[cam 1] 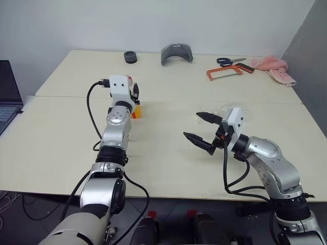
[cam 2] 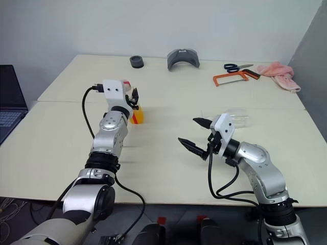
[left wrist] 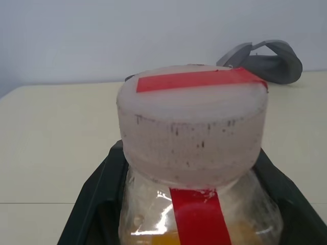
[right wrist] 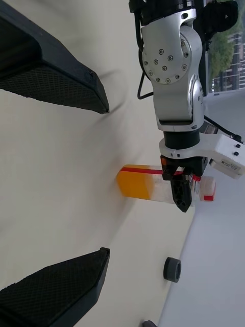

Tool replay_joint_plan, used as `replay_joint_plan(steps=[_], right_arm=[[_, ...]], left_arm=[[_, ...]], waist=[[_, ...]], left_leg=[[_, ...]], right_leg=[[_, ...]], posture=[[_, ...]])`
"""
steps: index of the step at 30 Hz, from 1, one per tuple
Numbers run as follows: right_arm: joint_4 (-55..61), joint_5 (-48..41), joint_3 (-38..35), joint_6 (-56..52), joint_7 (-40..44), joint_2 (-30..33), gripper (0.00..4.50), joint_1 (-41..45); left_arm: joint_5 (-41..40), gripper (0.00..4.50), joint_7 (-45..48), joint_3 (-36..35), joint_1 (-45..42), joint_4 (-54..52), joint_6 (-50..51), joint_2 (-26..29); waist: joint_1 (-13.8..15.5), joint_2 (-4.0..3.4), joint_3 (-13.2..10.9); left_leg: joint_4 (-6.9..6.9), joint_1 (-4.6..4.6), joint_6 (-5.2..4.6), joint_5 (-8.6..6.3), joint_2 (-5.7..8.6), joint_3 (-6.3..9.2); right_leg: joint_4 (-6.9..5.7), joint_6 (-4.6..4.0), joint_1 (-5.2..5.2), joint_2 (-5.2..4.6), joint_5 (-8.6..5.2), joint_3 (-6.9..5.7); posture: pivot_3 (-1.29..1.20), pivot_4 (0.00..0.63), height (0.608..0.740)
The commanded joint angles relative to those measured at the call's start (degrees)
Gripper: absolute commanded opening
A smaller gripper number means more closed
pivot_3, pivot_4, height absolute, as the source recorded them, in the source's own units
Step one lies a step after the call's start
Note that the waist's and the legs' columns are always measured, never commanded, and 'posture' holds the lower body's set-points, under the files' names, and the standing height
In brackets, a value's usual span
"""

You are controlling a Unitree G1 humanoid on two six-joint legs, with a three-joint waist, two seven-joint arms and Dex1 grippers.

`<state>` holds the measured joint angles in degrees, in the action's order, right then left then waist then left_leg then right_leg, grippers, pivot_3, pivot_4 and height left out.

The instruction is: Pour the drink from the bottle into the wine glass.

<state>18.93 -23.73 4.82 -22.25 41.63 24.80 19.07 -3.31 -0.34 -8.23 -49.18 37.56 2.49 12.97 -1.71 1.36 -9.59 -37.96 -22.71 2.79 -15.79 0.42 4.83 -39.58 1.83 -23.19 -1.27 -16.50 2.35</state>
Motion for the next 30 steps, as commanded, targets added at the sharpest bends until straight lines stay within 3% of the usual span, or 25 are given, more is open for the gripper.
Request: replay_joint_plan(steps=[1, 10, 18, 25, 30], right_arm=[[1.79, -0.38, -1.28, 0.65, 0.15, 0.6, 4.5, 0.99], [6.6, -1.29, -3.45, -0.95, -1.89, 2.24, 4.5, -0.33], [14.31, -5.1, -6.78, -6.48, -4.71, 4.29, 4.5, -3.08], [19.61, -12.37, -9.77, -14.01, -11.34, 2.63, 4.5, -0.13], [20.7, -14.16, -8.16, -19.03, -16.7, 0.92, 4.5, 3.12]], left_arm=[[-1.6, 2.17, 2.13, -0.26, -0.16, -4.37, -0.86, -0.69], [-8.18, 2.17, 17.32, 2.43, 5.51, -15.0, 2.99, -1.62], [-15.69, 2.17, 42.79, 10.01, 7.58, -23.68, 12.05, 1.9], [-20.83, 2.17, 63.55, 16.32, 7.43, -28.67, 16.55, 5.93], [-21.15, 2.17, 70.36, 18.88, 6.82, -29.2, 16.72, 6.21]], waist=[[0.03, 0.0, 0.0], [0.01, 0.0, 0.0], [-0.03, 0.0, 0.0], [-0.28, -0.01, 0.0], [-0.16, -0.01, 0.0]], left_leg=[[0.0, 0.0, 0.02, 0.01, 0.0, 0.0], [-0.01, -0.04, 0.12, 0.07, -0.02, -0.02], [-0.03, -0.08, 0.12, 0.07, -0.01, -0.07], [-0.01, -0.04, -0.01, -0.01, -0.02, -0.06], [-0.03, -0.05, -0.04, -0.02, -0.05, -0.05]], right_leg=[[0.0, 0.0, 0.0, 0.0, 0.0, 0.0], [-0.01, 0.0, -0.03, -0.01, 0.0, 0.0], [0.01, 0.0, -0.02, -0.01, 0.0, 0.0], [-0.01, -0.01, -0.02, 0.09, -0.01, 0.02], [-0.01, -0.01, -0.02, 0.08, -0.01, 0.02]], posture=[[0.0, 0.15, 0.74], [0.0, 0.15, 0.74], [0.0, 0.15, 0.74], [0.0, 0.15, 0.74], [0.0, 0.15, 0.74]])
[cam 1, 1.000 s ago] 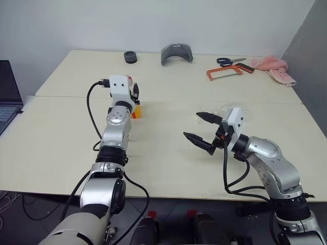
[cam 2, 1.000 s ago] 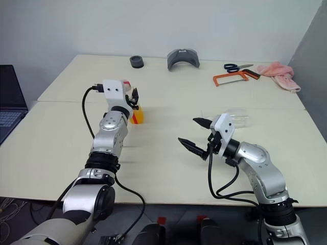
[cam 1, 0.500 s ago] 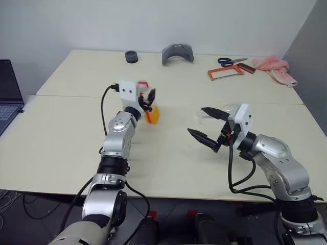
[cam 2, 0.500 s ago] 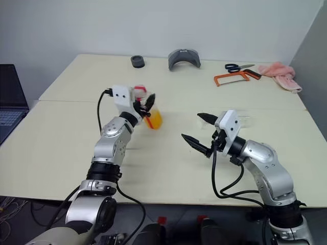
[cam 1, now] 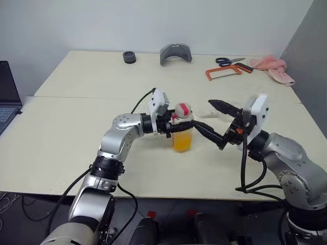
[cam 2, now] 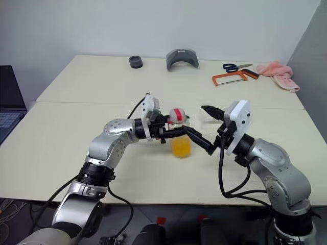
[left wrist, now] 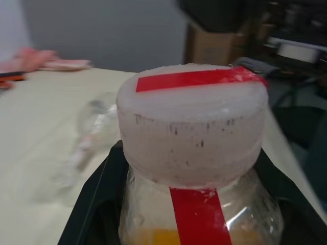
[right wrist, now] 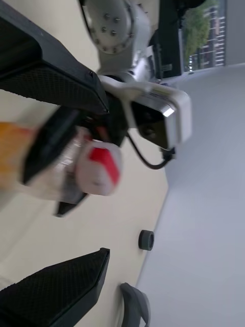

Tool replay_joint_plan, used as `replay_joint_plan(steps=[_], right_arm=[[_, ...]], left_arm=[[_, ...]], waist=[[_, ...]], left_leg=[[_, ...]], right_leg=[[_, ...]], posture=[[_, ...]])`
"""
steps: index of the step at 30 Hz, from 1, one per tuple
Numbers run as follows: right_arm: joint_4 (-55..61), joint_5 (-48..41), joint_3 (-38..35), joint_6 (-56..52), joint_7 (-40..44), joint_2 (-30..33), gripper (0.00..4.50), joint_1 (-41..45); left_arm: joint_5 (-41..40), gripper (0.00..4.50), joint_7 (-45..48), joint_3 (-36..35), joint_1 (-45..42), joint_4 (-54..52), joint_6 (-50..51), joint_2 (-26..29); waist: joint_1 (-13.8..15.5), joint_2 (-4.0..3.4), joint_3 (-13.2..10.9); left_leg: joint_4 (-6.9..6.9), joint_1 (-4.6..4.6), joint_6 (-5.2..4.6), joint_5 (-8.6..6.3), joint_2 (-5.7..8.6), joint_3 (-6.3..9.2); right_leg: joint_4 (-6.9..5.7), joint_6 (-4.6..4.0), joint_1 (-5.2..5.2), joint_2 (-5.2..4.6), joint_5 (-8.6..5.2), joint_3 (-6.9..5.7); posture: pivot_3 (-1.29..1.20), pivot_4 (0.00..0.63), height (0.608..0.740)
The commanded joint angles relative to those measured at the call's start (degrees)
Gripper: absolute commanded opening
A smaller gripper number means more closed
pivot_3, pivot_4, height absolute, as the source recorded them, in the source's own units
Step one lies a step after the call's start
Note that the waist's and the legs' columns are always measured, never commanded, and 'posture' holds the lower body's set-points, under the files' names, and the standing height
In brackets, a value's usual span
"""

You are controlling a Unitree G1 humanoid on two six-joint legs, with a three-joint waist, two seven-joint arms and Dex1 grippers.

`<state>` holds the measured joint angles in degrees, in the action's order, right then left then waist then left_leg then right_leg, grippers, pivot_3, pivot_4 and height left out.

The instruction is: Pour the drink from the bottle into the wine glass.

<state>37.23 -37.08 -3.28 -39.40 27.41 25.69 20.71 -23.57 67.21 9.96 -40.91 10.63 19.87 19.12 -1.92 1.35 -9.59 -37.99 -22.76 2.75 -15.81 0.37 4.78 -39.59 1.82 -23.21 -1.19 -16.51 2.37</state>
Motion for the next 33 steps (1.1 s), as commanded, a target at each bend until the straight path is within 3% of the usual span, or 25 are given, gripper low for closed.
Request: replay_joint_plan(steps=[1, 20, 23, 29, 33], right_arm=[[2.33, -0.57, 0.5, -2.57, -3.15, 0.0, 4.5, 1.77], [2.13, -2.12, 4.84, -6.34, -2.52, 1.76, 4.5, 2.39], [0.98, -1.25, 5.51, -5.64, -2.48, 1.29, 3.85, 2.68], [-0.61, -0.09, 6.27, -2.09, 1.24, 1.35, 1.86, 3.17], [-5.54, 5.26, 10.07, 8.56, 18.74, 9.79, 1.87, 5.96]], left_arm=[[-0.62, 2.17, 3.28, 1.0, -1.51, -2.08, -1.01, -0.21], [3.76, 2.17, 4.19, 2.13, -1.74, -0.16, -6.17, -1.31], [4.04, 2.17, 4.16, 2.06, -1.79, -0.02, -6.79, -1.35], [4.59, 2.17, 4.68, 2.1, -1.62, 0.22, -7.44, -1.08], [4.31, 2.17, 6.21, 2.21, -1.91, 0.52, -7.7, -0.55]], waist=[[0.05, 0.0, 0.0], [0.03, 0.0, 0.0], [0.03, 0.0, 0.0], [0.03, 0.0, 0.0], [0.05, -0.01, -0.01]], left_leg=[[-0.01, -0.01, -0.01, -0.01, 0.01, 0.01], [-0.01, -0.01, -0.08, -0.04, 0.01, 0.01], [-0.01, -0.01, -0.08, -0.04, 0.01, 0.01], [-0.01, -0.01, -0.08, -0.04, 0.02, 0.0], [-0.02, -0.01, -0.08, -0.04, 0.06, -0.04]], right_leg=[[0.01, 0.0, 0.0, -0.01, 0.0, 0.0], [0.0, 0.0, 0.0, 0.0, 0.0, -0.01], [0.01, 0.0, 0.0, 0.0, 0.0, -0.01], [0.01, 0.0, 0.0, 0.0, 0.0, -0.01], [0.02, 0.0, 0.01, 0.0, 0.0, -0.02]], posture=[[0.0, 0.15, 0.74], [0.0, 0.15, 0.74], [0.0, 0.15, 0.74], [0.0, 0.15, 0.74], [0.0, 0.15, 0.74]])
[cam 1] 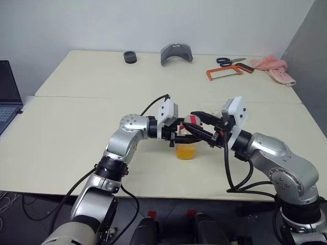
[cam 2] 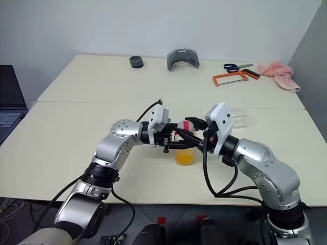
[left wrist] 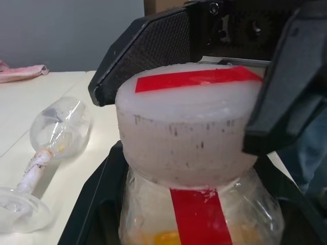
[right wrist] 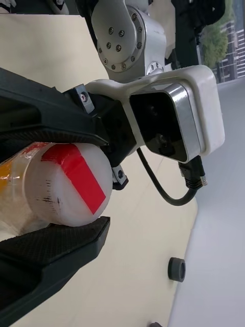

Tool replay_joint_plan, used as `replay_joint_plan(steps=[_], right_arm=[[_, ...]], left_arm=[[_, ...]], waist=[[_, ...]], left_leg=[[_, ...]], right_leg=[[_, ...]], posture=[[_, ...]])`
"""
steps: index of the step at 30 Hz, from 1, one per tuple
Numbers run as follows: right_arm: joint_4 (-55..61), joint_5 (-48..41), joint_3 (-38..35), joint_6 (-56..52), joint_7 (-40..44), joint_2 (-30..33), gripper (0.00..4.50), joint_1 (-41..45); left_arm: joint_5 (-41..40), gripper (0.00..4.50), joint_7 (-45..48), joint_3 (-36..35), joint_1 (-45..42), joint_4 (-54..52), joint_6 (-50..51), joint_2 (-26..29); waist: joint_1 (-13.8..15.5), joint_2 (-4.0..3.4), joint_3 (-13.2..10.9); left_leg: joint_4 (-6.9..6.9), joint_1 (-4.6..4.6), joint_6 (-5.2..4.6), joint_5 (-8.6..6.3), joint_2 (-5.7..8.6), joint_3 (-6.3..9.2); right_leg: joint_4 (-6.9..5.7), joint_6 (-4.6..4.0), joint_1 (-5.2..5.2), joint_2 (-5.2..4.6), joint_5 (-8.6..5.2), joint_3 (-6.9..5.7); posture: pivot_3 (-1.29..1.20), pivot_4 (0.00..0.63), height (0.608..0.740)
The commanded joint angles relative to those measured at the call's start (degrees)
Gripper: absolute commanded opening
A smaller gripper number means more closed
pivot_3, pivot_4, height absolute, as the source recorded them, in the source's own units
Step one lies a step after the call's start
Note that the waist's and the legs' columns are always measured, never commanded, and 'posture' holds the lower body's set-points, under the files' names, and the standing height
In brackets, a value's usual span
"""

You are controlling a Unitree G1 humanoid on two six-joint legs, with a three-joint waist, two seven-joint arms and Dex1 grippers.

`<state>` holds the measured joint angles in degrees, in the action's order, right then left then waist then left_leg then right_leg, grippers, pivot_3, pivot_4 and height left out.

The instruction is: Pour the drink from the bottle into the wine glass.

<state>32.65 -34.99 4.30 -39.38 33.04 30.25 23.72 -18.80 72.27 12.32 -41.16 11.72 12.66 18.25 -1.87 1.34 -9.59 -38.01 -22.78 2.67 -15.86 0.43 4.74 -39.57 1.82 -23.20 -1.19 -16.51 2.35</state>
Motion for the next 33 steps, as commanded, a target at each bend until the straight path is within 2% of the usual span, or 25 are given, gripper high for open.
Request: replay_joint_plan(steps=[1, 5, 7, 11, 16, 18, 21, 25, 29, 33], right_arm=[[-3.29, 5.07, 3.71, 11.91, 18.7, 8.22, 1.87, 4.27], [-13.81, 6.43, 5.22, 17.73, 32.28, 13.55, 1.87, 11.39], [-17.6, 4.94, 4.19, 15.57, 33.13, 13.14, 1.87, 14.62], [-17.22, 3.6, 2.99, 12.82, 33.51, 13.79, 1.87, 13.93], [-9.82, 0.98, -5.66, 8.8, 19.39, 9.52, 3.63, 6.32], [-4.03, -1.28, -7.98, 5.81, 14.56, 8.12, 4.27, 2.95], [4.32, -1.97, -8.4, 2.24, 3.9, 3.24, 4.32, -1.4], [8.84, 3.82, -3.88, 1.24, -7.78, -4.13, 4.32, -3.64], [8.27, 6.33, -1.12, 0.56, -11.9, -7.59, 4.32, -4.02], [7.76, 4.14, -2.95, -1.07, -13.36, -9.31, 4.32, -3.69]], left_arm=[[-0.49, 2.17, 1.72, -0.1, -1.88, -0.32, -0.72, 0.46], [-0.74, 2.17, 3.14, 0.03, -2.58, 0.64, -1.72, 0.77], [-0.77, 2.17, 2.92, -0.06, -2.61, 0.71, -2.1, 0.58], [-1.01, 2.16, 1.23, -0.58, -2.11, 0.3, -2.13, 0.2], [-0.52, 2.15, -1.74, -1.37, -1.16, -0.13, -2.41, -0.15], [-0.33, 2.01, -2.67, -1.83, -1.21, 0.37, -2.81, -0.29], [-0.16, 1.83, -3.48, -2.25, -1.61, 1.48, -3.44, -0.76], [-0.32, 1.82, -3.39, -2.28, -2.1, 2.46, -3.68, -1.53], [-0.23, 1.81, -3.15, -2.21, -2.91, 3.73, -4.37, -2.43], [-0.22, 1.81, -3.27, -2.43, -3.57, 4.64, -5.24, -3.2]], waist=[[0.0, -0.04, -0.03], [-0.16, -0.05, -0.05], [-0.31, -0.05, -0.05], [-0.11, -0.05, -0.05], [0.18, -0.04, -0.05], [0.21, -0.05, -0.05], [0.18, -0.05, -0.05], [-0.08, -0.06, -0.05], [0.02, -0.06, -0.05], [0.02, -0.06, -0.05]], left_leg=[[-0.01, 0.0, 0.0, 0.0, 0.0, -0.01], [-0.03, 0.02, -0.01, -0.01, 0.0, -0.1], [-0.02, 0.03, -0.01, -0.01, -0.05, -0.11], [-0.02, -0.01, -0.01, 0.0, -0.1, -0.02], [-0.05, -0.06, 0.0, 0.0, -0.13, 0.14], [-0.05, -0.07, 0.0, 0.0, -0.12, 0.16], [-0.04, -0.07, 0.01, 0.0, -0.12, 0.23], [-0.04, -0.02, 0.01, 0.01, -0.08, 0.2], [-0.07, -0.01, 0.03, 0.02, -0.05, 0.2], [-0.06, -0.03, 0.03, 0.02, -0.04, 0.21]], right_leg=[[0.01, 0.0, 0.01, 0.0, 0.0, -0.01], [0.04, 0.01, 0.03, 0.09, 0.0, -0.04], [0.03, 0.0, 0.03, 0.12, 0.0, -0.03], [0.02, -0.01, 0.01, 0.03, 0.0, -0.04], [0.02, 0.0, 0.01, -0.14, 0.0, -0.02], [-0.02, 0.0, -0.01, -0.16, 0.0, 0.01], [-0.03, 0.0, -0.01, -0.16, 0.0, -0.01], [-0.06, 0.0, -0.01, -0.09, 0.0, 0.02], [-0.1, 0.0, -0.01, -0.06, 0.0, 0.01], [-0.09, 0.0, -0.01, -0.07, 0.0, 0.01]], posture=[[0.0, 0.15, 0.74], [0.0, 0.15, 0.74], [0.0, 0.15, 0.74], [0.0, 0.15, 0.74], [0.0, 0.15, 0.74], [0.0, 0.15, 0.74], [0.0, 0.15, 0.74], [0.0, 0.15, 0.74], [0.0, 0.15, 0.74], [0.0, 0.15, 0.74]])
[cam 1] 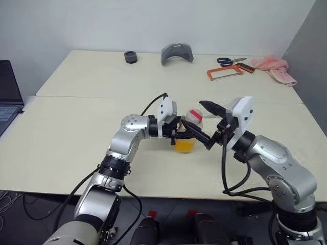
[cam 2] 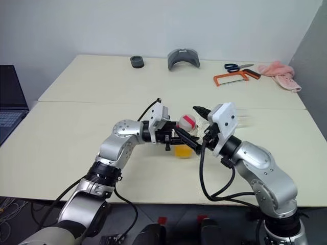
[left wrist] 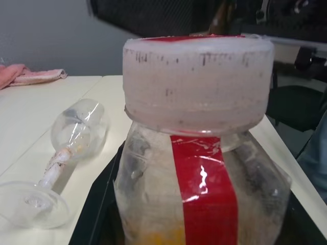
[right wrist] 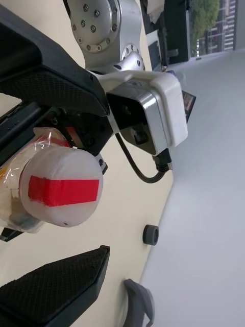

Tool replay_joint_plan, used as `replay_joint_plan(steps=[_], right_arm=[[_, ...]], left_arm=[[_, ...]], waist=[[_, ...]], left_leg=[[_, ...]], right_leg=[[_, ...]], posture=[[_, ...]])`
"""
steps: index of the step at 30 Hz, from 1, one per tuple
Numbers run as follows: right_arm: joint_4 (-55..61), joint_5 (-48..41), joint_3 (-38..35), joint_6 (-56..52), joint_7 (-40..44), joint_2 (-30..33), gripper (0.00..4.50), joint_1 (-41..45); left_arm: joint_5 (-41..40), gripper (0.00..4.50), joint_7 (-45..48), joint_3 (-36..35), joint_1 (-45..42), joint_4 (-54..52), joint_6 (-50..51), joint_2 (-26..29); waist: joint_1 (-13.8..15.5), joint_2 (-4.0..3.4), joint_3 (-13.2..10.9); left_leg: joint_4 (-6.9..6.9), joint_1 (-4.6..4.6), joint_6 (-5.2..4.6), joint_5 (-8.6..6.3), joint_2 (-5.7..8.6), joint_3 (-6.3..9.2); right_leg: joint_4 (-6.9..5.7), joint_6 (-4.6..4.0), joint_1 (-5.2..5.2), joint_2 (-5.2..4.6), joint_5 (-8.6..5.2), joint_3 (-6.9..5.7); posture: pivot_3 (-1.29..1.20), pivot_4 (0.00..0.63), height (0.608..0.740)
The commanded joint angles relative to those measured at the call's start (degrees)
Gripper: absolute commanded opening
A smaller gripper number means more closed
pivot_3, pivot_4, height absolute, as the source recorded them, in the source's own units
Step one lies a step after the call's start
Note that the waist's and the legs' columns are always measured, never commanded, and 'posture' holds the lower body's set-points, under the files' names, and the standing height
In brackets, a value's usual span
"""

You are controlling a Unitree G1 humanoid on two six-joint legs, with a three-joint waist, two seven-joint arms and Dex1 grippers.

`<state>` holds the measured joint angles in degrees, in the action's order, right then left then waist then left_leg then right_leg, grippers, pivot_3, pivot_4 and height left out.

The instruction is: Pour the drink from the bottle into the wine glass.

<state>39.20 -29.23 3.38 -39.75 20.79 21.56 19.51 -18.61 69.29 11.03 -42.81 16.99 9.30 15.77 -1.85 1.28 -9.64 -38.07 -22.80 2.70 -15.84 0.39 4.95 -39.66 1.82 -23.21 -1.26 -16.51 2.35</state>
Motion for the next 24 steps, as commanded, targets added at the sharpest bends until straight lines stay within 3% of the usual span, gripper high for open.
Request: replay_joint_plan(steps=[1, 6, 7, 9, 12, 15, 18, 24], right_arm=[[1.14, -2.1, -2.41, -1.18, -1.2, -0.68, 4.32, 0.5], [0.76, -4.29, -3.46, -2.85, -1.69, -1.35, 4.32, -0.05], [0.71, -4.64, -3.59, -2.85, -1.77, -1.65, 4.15, -0.05], [0.62, -4.93, -3.62, -2.49, -1.61, -1.86, 3.74, 0.02], [0.72, -5.0, -3.22, -2.02, -0.36, -1.34, 2.64, 0.2], [1.0, -5.24, -2.9, -1.37, 1.2, -0.84, 1.88, 0.42], [0.67, -4.76, -1.84, 0.38, 5.46, 1.74, 1.88, 1.6], [-7.78, -4.43, 1.7, 7.38, 30.65, 16.25, 1.88, 11.71]], left_arm=[[-0.42, 1.81, -0.36, -1.22, -2.01, -0.49, -2.02, -0.85], [-0.47, 1.81, -0.62, -1.42, -2.05, -0.28, -2.57, -1.07], [-0.44, 1.81, -0.65, -1.45, -2.03, -0.26, -2.64, -1.04], [-0.43, 1.81, -0.67, -1.52, -1.96, -0.21, -2.71, -0.95], [-0.43, 1.81, -0.8, -1.55, -1.68, -0.43, -2.64, -0.87], [-0.45, 1.8, -0.86, -1.5, -1.47, -0.73, -2.48, -0.84], [-0.63, 1.78, -0.45, -1.31, -1.36, -0.82, -1.98, -0.75], [-1.82, 1.77, 5.54, 0.25, -1.16, -1.59, 1.07, 1.44]], waist=[[0.0, 0.0, 0.0], [-0.06, 0.0, 0.0], [-0.07, 0.0, 0.0], [-0.06, 0.0, 0.0], [-0.06, 0.0, 0.0], [-0.06, 0.0, 0.0], [-0.06, 0.0, 0.0], [-0.16, -0.04, -0.03]], left_leg=[[0.0, 0.0, 0.0, 0.0, 0.0, 0.0], [0.01, 0.01, -0.02, -0.01, 0.01, -0.01], [0.01, 0.01, -0.02, -0.01, 0.01, -0.01], [0.01, 0.01, -0.02, -0.01, 0.02, -0.02], [0.01, 0.01, -0.02, -0.01, 0.02, -0.02], [0.01, 0.01, -0.02, -0.01, 0.02, -0.02], [0.01, 0.01, -0.02, -0.01, 0.03, -0.03], [0.03, 0.03, -0.03, -0.02, 0.08, -0.23]], right_leg=[[0.0, 0.0, 0.0, 0.0, 0.0, 0.0], [0.0, 0.0, 0.0, 0.04, 0.0, 0.01], [0.0, 0.0, 0.0, 0.04, 0.0, 0.01], [0.0, 0.0, 0.0, 0.04, 0.0, 0.01], [0.0, 0.0, 0.0, 0.03, 0.0, 0.01], [0.01, 0.0, 0.0, 0.04, 0.0, 0.0], [0.01, 0.0, 0.0, 0.04, 0.0, 0.01], [0.07, 0.0, 0.02, 0.11, 0.0, -0.02]], posture=[[0.0, 0.15, 0.74], [0.0, 0.15, 0.74], [0.0, 0.15, 0.74], [0.0, 0.15, 0.74], [0.0, 0.15, 0.74], [0.0, 0.15, 0.74], [0.0, 0.15, 0.74], [0.0, 0.15, 0.74]])
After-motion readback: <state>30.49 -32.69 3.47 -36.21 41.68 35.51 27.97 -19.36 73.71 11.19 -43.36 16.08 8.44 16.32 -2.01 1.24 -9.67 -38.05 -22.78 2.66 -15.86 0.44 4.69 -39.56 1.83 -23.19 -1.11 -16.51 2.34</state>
